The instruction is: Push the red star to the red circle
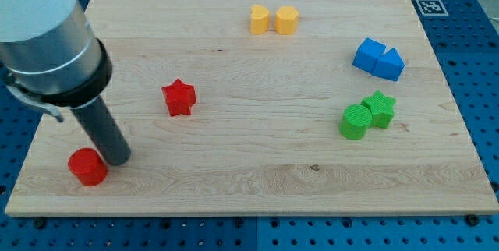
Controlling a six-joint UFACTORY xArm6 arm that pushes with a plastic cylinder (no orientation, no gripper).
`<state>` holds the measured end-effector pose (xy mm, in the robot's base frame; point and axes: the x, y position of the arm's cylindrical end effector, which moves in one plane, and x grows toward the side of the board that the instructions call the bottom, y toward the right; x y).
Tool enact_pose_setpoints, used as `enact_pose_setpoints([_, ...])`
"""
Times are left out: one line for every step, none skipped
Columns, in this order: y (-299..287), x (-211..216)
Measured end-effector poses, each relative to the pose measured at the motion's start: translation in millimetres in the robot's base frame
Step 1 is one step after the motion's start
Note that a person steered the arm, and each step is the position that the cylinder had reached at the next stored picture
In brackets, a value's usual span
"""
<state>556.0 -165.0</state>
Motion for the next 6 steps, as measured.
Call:
enact_pose_setpoints([54, 0])
enact_pose_setpoints([104, -3])
enact_pose_setpoints([132, -31])
enact_pose_setpoints([133, -68])
enact_pose_setpoints([100, -86])
enact_pose_setpoints([64, -94])
